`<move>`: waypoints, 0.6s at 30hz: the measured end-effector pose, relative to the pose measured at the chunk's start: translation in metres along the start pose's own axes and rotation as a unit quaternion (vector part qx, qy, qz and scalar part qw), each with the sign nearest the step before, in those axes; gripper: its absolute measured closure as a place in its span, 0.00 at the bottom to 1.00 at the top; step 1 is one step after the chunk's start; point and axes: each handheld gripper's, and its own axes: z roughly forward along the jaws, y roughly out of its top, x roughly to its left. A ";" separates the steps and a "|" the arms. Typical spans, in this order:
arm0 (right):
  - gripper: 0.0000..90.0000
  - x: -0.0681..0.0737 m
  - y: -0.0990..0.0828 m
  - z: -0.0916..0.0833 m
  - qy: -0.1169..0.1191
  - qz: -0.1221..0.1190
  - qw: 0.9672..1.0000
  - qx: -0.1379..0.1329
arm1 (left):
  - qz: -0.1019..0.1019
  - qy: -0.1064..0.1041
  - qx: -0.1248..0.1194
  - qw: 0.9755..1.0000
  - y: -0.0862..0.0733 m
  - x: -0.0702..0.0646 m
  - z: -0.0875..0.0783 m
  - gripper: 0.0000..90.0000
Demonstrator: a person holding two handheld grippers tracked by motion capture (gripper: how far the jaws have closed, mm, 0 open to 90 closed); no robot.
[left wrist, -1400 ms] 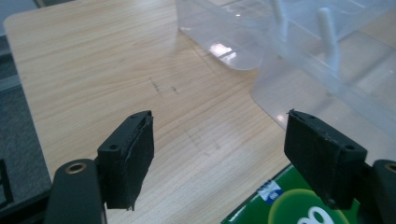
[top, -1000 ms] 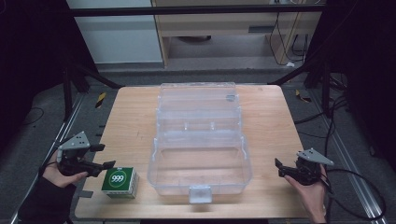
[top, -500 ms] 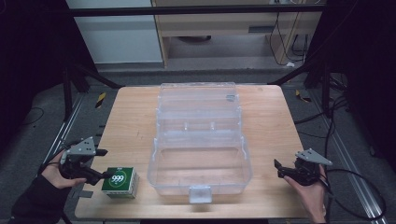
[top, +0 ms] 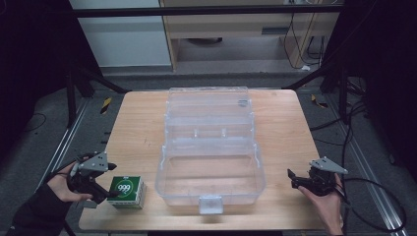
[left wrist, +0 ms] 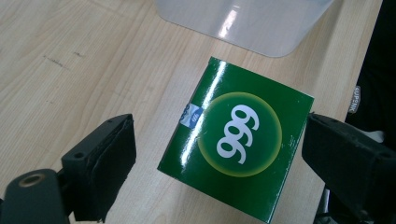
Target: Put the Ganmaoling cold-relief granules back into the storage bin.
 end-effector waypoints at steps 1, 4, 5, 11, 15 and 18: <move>0.05 0.000 0.000 0.000 0.001 -0.001 1.000 0.002 | 0.007 -0.004 0.006 1.000 0.001 -0.002 0.002 0.10; 0.05 0.001 0.000 0.001 0.001 -0.004 1.000 0.004 | 0.016 -0.008 0.017 1.000 0.003 -0.004 0.005 0.09; 0.05 0.001 -0.001 0.001 0.001 -0.006 1.000 0.005 | 0.019 -0.008 0.021 1.000 0.004 -0.005 0.006 0.08; 0.05 0.002 -0.001 0.002 0.003 -0.005 1.000 0.009 | 0.035 -0.015 0.045 0.998 0.009 -0.008 0.014 0.06; 0.05 0.002 -0.001 0.002 0.004 -0.008 1.000 0.010 | 0.041 -0.016 0.054 0.998 0.010 -0.008 0.020 0.03; 0.04 0.002 -0.001 0.002 0.004 -0.008 1.000 0.011 | 0.044 -0.018 0.058 0.997 0.010 -0.008 0.024 0.03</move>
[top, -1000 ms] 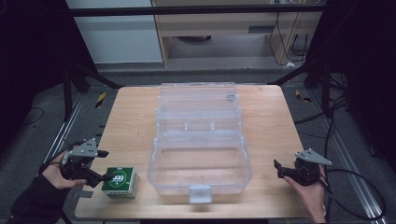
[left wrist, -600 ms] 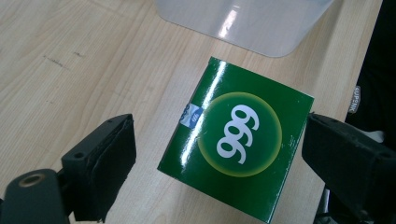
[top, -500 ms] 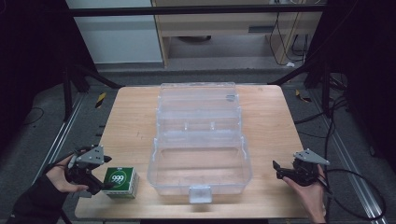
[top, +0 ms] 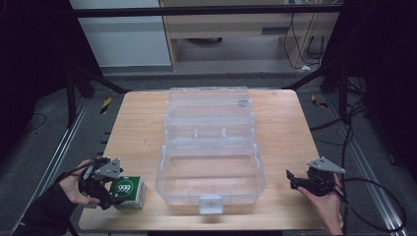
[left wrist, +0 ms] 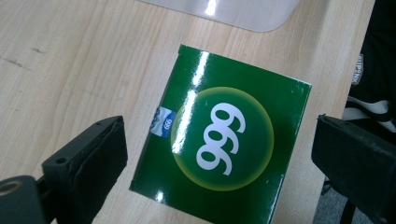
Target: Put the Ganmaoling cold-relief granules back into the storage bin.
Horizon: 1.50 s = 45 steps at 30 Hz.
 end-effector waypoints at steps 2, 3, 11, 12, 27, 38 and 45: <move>0.04 0.000 0.000 0.001 -0.001 -0.002 1.000 0.001 | 0.001 -0.003 0.004 1.000 0.000 0.000 0.003 0.03; 0.04 0.000 0.000 0.001 0.000 0.000 1.000 0.002 | 0.002 -0.005 0.005 1.000 0.000 0.000 0.004 0.03; 0.03 0.001 -0.001 0.002 0.001 -0.004 1.000 0.007 | 0.008 -0.012 0.016 1.000 0.001 0.000 0.014 0.02; 0.03 0.001 -0.001 0.003 0.001 -0.004 1.000 0.009 | 0.009 -0.014 0.020 1.000 0.002 0.001 0.016 0.02; 0.03 0.002 -0.002 0.005 0.003 -0.012 1.000 0.016 | 0.016 -0.033 0.045 0.998 0.002 0.006 0.037 0.02; 0.03 0.002 -0.003 0.005 0.000 -0.013 1.000 0.017 | 0.016 -0.037 0.052 0.998 0.001 0.007 0.040 0.10; 0.03 0.002 -0.003 0.005 0.003 -0.013 1.000 0.020 | 0.006 -0.036 0.054 0.998 0.001 0.006 0.038 0.15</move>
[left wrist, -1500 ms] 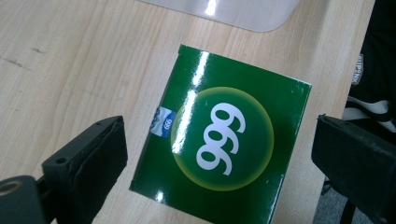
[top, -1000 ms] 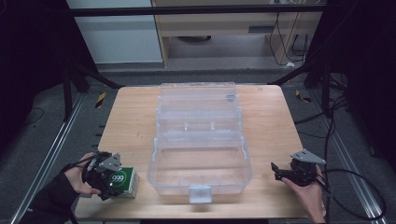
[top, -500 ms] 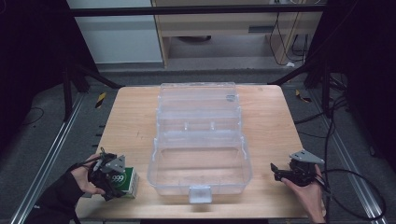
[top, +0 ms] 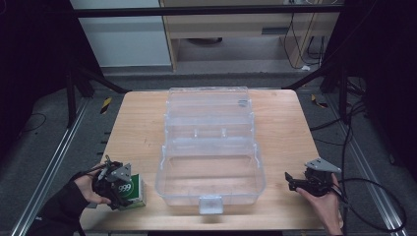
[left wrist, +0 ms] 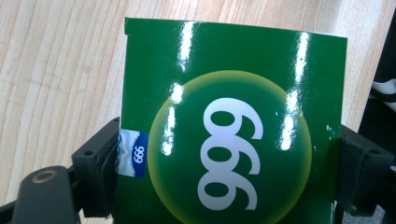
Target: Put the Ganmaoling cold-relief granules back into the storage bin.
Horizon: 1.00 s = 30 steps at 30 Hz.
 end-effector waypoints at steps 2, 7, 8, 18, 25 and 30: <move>0.03 0.000 0.000 0.000 0.000 0.001 1.000 0.001 | -0.003 0.001 0.001 1.000 0.001 -0.001 -0.001 0.15; 0.03 0.000 0.000 0.000 0.001 0.002 1.000 0.001 | -0.009 -0.003 -0.004 1.000 0.001 -0.002 -0.004 0.16; 0.03 0.000 0.000 0.000 0.002 0.003 1.000 0.002 | -0.010 -0.003 -0.006 1.000 0.002 -0.002 -0.006 0.16; 0.04 0.001 0.000 0.000 0.003 0.003 1.000 0.003 | -0.021 0.004 -0.031 0.999 0.017 -0.004 -0.032 0.16; 0.04 0.001 0.000 0.000 0.003 0.001 1.000 0.003 | -0.032 0.012 -0.053 0.998 0.029 -0.003 -0.054 0.16; 0.04 0.001 -0.001 0.001 0.005 0.002 1.000 0.005 | -0.036 0.019 -0.065 0.997 0.037 -0.003 -0.071 0.16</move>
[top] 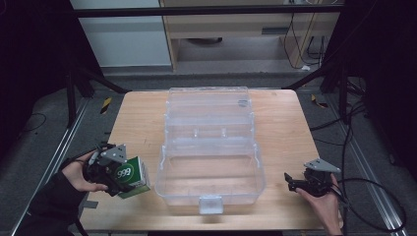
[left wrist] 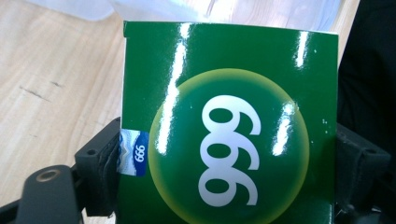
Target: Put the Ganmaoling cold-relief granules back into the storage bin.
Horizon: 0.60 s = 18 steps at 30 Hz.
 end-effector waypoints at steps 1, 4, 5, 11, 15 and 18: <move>0.04 0.000 0.000 0.000 0.000 -0.001 1.000 -0.001 | 0.000 0.000 -0.001 1.000 0.002 0.000 -0.003 0.16; 0.04 0.000 0.000 0.000 -0.001 0.001 1.000 0.000 | 0.002 0.003 -0.008 1.000 0.010 -0.002 -0.013 0.16; 0.04 0.000 0.000 0.000 0.000 0.001 1.000 -0.001 | 0.002 0.003 -0.008 1.000 0.010 -0.002 -0.013 0.16; 0.04 0.000 0.000 0.000 0.001 0.000 1.000 0.001 | 0.011 0.003 -0.007 1.000 0.023 -0.005 -0.023 0.16; 0.04 0.000 0.000 0.000 0.000 0.001 1.000 0.001 | 0.017 0.002 -0.009 1.000 0.031 -0.005 -0.026 0.16; 0.04 0.001 0.000 0.000 0.001 0.001 1.000 0.001 | 0.018 0.001 -0.008 1.000 0.036 -0.005 -0.028 0.16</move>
